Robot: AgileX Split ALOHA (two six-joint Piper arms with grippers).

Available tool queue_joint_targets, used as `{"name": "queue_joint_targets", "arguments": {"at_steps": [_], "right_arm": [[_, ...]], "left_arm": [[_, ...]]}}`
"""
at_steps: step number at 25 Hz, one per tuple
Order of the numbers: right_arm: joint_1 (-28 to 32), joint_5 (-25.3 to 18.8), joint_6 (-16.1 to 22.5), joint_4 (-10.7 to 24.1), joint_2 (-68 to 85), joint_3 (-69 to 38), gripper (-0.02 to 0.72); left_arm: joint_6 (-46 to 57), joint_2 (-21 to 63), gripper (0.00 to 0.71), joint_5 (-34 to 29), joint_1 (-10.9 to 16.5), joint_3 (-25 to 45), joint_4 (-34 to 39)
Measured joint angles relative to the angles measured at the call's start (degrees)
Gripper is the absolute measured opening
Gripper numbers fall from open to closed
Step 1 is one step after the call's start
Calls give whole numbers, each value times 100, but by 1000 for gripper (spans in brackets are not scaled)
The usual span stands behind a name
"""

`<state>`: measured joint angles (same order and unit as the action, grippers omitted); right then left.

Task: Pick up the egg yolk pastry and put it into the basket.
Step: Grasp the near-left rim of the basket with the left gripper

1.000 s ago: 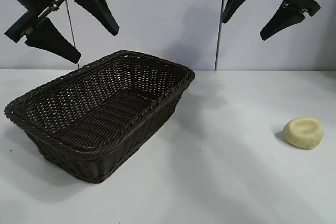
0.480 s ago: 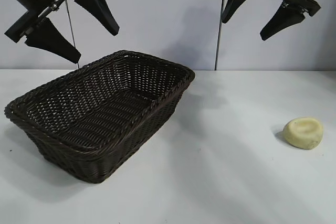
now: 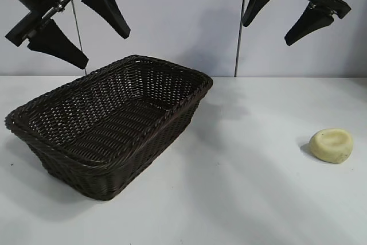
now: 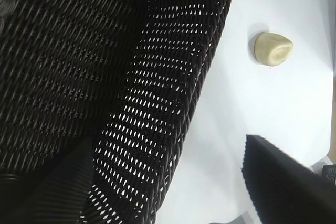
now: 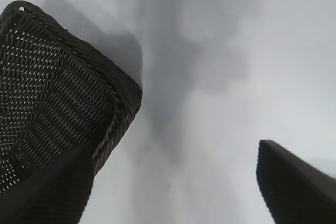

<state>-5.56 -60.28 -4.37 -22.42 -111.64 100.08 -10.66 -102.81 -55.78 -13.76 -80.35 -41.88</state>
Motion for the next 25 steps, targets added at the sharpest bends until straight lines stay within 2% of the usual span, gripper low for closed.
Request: {"name": "queue_joint_targets", "arguments": {"at_steps": [8, 16, 21, 25], "right_arm": [[0, 0, 0, 13, 0, 0, 611], [0, -13, 0, 30, 0, 0, 611], [0, -13, 0, 30, 0, 0, 611], [0, -13, 0, 30, 0, 0, 611]], "left_arm": [[383, 220, 568, -434, 0, 0, 56], [1564, 968, 568, -798, 0, 97, 825], [2300, 1564, 568, -673, 0, 782, 1150], [3037, 1975, 568, -219, -7, 1510, 1445]]}}
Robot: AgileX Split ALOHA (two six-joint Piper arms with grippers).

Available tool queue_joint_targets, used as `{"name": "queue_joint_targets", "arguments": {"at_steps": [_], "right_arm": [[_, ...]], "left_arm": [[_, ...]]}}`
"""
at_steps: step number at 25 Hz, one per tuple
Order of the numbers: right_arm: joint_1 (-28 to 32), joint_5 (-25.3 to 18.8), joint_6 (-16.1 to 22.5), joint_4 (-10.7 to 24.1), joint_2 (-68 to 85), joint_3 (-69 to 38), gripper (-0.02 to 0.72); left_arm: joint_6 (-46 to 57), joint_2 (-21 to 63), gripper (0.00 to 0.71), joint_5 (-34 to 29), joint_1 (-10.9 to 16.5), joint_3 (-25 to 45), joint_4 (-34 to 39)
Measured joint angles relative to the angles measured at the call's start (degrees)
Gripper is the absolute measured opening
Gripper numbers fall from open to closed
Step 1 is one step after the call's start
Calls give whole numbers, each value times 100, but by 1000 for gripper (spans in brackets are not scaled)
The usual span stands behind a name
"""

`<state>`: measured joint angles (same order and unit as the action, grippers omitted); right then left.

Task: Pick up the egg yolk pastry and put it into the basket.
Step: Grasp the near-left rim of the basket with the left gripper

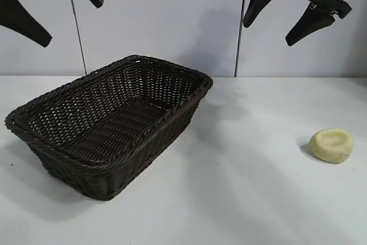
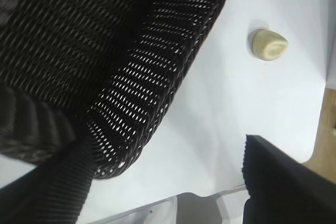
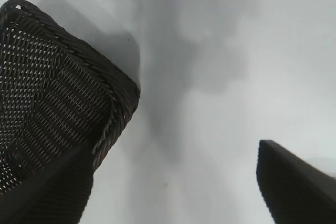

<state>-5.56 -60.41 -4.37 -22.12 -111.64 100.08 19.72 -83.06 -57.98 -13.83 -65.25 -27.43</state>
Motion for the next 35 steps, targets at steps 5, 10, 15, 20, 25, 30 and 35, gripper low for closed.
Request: {"name": "queue_joint_targets", "arguments": {"at_steps": [5, 10, 15, 20, 25, 30, 35], "right_arm": [[0, -4, 0, 2, 0, 0, 611], [0, -4, 0, 2, 0, 0, 611], [0, -4, 0, 2, 0, 0, 611], [0, -4, 0, 28, 0, 0, 611], [0, -6, 0, 76, 0, 0, 611], [0, -11, 0, 81, 0, 0, 611], [0, -11, 0, 87, 0, 0, 611]], "left_arm": [[653, 151, 568, 631, 0, 734, 51], [1298, 151, 568, 1403, 0, 1265, 100], [1695, 123, 568, 1821, 0, 1636, 275], [1740, -80, 568, 1941, 0, 1679, 303], [1747, -315, 568, 2083, 0, 1679, 303], [1747, -661, 568, 2296, 0, 1679, 303], [1747, -1050, 568, 2665, 0, 1679, 303]]}}
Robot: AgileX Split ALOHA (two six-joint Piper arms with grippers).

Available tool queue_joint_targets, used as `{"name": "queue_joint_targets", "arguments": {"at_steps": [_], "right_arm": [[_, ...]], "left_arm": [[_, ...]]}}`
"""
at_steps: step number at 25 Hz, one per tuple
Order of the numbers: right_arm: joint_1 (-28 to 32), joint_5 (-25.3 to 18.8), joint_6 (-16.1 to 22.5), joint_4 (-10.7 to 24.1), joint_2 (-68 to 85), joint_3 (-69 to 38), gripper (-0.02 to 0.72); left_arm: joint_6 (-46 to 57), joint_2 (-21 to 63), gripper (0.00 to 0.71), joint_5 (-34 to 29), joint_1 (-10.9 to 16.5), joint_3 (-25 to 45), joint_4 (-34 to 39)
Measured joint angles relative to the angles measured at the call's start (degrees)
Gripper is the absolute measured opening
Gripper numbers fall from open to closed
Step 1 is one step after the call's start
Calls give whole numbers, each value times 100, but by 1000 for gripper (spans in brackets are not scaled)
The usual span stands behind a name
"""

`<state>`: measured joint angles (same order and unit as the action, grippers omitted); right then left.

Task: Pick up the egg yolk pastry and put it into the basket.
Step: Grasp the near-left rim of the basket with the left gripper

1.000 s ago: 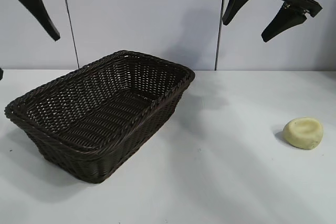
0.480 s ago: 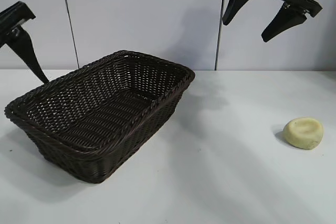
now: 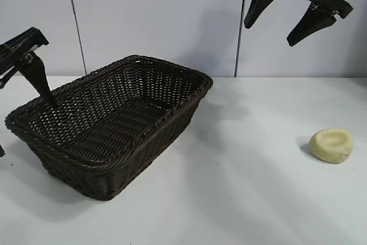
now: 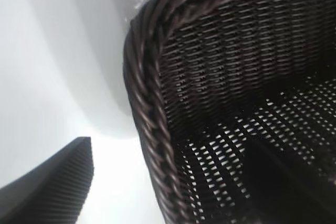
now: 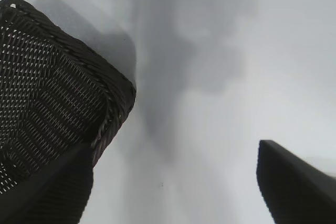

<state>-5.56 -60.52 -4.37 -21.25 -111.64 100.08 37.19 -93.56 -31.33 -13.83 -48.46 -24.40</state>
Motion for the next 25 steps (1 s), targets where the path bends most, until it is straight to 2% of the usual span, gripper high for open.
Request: {"name": "queue_joint_targets", "arguments": {"at_steps": [5, 11, 13, 16, 19, 21, 23, 25], "right_arm": [[0, -6, 0, 0, 0, 0, 611], [0, -6, 0, 0, 0, 0, 611], [0, -6, 0, 0, 0, 0, 611], [0, -6, 0, 0, 0, 0, 611], [0, -6, 0, 0, 0, 0, 611], [0, -6, 0, 0, 0, 0, 611], [0, -6, 0, 0, 0, 0, 611], [0, -6, 0, 0, 0, 0, 611]], "left_arm": [[0, -349, 568, 299, 0, 0, 0], [0, -629, 568, 322, 0, 0, 0], [0, -649, 548, 322, 0, 0, 0], [0, -649, 418, 322, 0, 0, -5], [0, -649, 240, 349, 0, 0, -27], [1, -649, 165, 394, 0, 0, -47], [82, -649, 120, 405, 0, 0, -102], [76, -649, 111, 400, 0, -6, -85]]}}
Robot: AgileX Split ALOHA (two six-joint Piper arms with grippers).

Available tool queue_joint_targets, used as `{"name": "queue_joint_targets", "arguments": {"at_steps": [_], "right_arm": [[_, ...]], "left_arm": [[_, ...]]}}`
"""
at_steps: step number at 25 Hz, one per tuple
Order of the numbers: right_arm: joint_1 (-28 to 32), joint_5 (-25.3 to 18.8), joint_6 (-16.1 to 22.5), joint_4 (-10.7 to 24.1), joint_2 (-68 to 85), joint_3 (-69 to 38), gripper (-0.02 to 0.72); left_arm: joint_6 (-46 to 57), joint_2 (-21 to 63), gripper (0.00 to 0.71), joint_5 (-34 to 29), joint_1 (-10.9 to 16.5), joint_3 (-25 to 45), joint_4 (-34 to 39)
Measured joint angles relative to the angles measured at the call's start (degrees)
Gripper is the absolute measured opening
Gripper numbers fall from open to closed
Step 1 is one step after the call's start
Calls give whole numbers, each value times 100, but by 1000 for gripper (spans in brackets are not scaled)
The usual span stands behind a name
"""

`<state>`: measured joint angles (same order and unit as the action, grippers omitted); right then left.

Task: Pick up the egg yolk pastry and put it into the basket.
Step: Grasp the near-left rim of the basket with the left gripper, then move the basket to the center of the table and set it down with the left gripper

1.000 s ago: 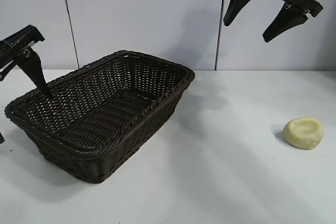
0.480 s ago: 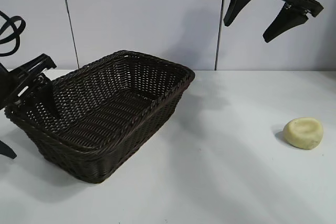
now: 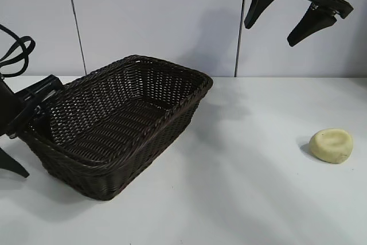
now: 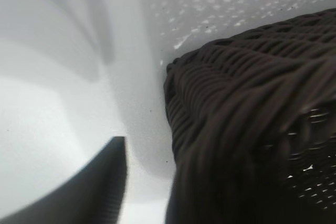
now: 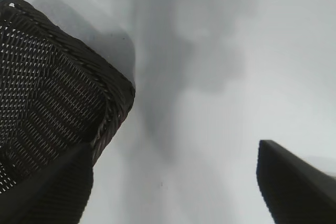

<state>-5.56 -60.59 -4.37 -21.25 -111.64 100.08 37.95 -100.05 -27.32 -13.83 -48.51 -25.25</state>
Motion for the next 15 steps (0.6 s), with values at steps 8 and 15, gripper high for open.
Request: {"name": "queue_joint_targets", "arguments": {"at_steps": [8, 15], "right_arm": [[0, 0, 0, 0, 0, 0, 611], [0, 0, 0, 0, 0, 0, 611]], "left_arm": [[-31, -6, 111, -369, 0, -166, 44], [-687, -17, 111, -1213, 0, -967, 180]]}}
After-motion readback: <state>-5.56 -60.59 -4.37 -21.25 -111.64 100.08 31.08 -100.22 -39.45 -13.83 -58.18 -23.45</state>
